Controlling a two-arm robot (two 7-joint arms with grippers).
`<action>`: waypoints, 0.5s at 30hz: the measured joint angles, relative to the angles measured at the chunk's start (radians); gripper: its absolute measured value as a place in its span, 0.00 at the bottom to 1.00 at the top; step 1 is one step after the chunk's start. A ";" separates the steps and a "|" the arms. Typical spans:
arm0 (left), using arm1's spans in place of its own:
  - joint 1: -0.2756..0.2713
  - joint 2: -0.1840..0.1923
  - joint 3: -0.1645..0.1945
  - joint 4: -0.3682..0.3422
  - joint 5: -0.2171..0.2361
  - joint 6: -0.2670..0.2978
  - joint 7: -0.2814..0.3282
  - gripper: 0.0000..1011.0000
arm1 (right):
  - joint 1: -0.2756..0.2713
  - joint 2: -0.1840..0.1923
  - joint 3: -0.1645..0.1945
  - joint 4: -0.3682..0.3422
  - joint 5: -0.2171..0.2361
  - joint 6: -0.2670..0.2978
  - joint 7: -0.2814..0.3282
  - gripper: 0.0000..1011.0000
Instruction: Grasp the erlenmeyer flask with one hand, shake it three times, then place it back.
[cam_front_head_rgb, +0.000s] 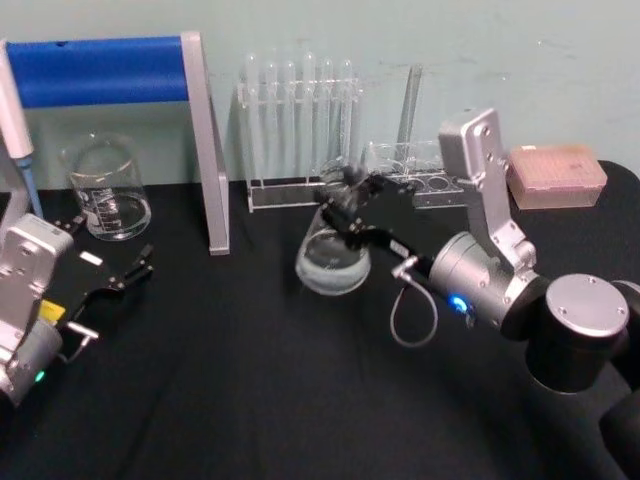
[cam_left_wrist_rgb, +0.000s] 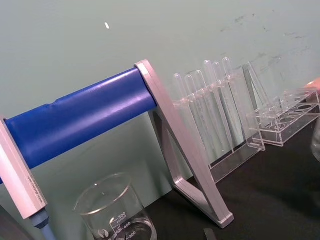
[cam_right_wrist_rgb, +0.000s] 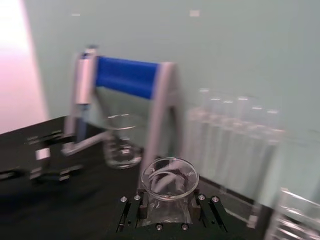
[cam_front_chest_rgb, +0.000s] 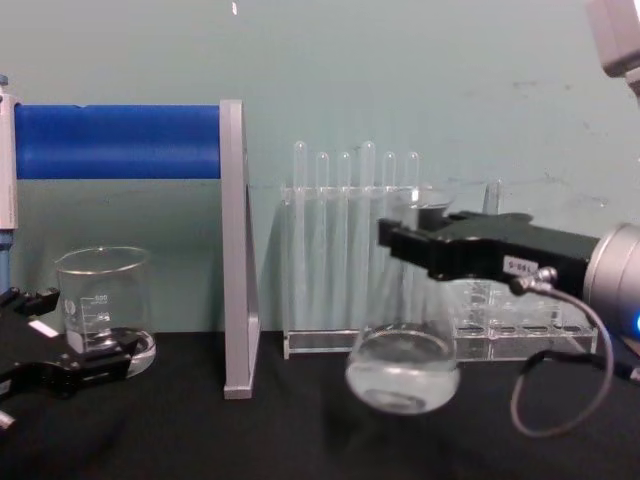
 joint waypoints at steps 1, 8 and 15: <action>0.000 0.000 0.000 0.000 0.000 0.000 0.000 0.99 | -0.006 0.011 -0.007 -0.013 0.004 -0.001 0.033 0.45; 0.000 0.000 0.000 0.000 0.000 0.000 0.000 0.99 | -0.025 0.070 -0.046 -0.068 0.037 -0.018 0.194 0.45; 0.000 0.000 0.000 0.000 0.000 0.000 0.000 0.99 | -0.027 0.137 -0.099 -0.109 0.077 -0.056 0.334 0.45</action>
